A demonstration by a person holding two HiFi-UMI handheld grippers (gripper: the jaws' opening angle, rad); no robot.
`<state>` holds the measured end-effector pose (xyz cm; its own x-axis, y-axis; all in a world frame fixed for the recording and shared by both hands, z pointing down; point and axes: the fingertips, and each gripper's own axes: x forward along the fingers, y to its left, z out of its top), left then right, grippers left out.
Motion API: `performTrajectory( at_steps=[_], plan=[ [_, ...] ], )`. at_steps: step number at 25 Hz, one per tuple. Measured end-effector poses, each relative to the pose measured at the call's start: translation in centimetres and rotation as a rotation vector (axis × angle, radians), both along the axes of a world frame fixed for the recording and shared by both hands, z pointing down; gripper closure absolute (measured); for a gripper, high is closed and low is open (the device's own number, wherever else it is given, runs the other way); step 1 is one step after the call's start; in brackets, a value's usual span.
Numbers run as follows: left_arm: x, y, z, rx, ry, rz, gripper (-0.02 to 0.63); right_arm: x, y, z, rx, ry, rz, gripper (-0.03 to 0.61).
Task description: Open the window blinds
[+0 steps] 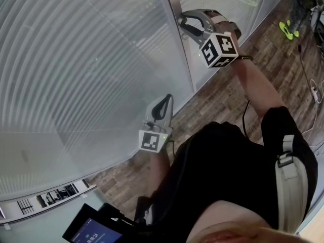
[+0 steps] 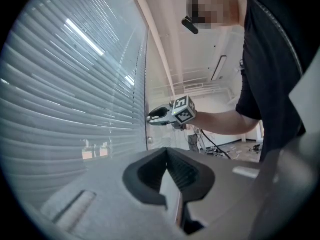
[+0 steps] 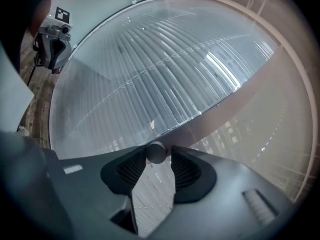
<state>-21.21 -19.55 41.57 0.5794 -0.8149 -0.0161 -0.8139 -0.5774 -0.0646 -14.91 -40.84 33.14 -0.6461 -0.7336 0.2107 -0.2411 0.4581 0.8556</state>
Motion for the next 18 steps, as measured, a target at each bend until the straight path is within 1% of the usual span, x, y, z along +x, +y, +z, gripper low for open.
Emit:
performTrajectory(
  at_steps=[3, 5, 9, 11, 16, 18],
  plan=[
    [-0.06, 0.07, 0.13, -0.001, -0.004, 0.003, 0.611, -0.02, 0.02, 0.17, 0.016, 0.01, 0.006, 0.448],
    [-0.1, 0.09, 0.16, -0.001, -0.005, 0.005, 0.611, 0.01, 0.02, 0.19, 0.022, 0.011, 0.012, 0.449],
    [-0.16, 0.12, 0.19, -0.004, -0.004, 0.006, 0.611, 0.07, 0.02, 0.14, 0.005, -0.018, 0.019, 0.449],
    [-0.18, 0.17, 0.21, -0.002, -0.005, 0.007, 0.611, 0.15, 0.0, 0.09, -0.039, -0.067, 0.021, 0.449],
    [-0.36, 0.3, 0.25, -0.005, -0.005, 0.006, 0.611, 0.35, -0.11, -0.2, -0.182, -0.217, 0.035, 0.449],
    [-0.6, 0.38, 0.21, -0.001, -0.007, 0.005, 0.611, 0.37, -0.2, -0.06, -0.248, -0.294, 0.034, 0.449]
  ],
)
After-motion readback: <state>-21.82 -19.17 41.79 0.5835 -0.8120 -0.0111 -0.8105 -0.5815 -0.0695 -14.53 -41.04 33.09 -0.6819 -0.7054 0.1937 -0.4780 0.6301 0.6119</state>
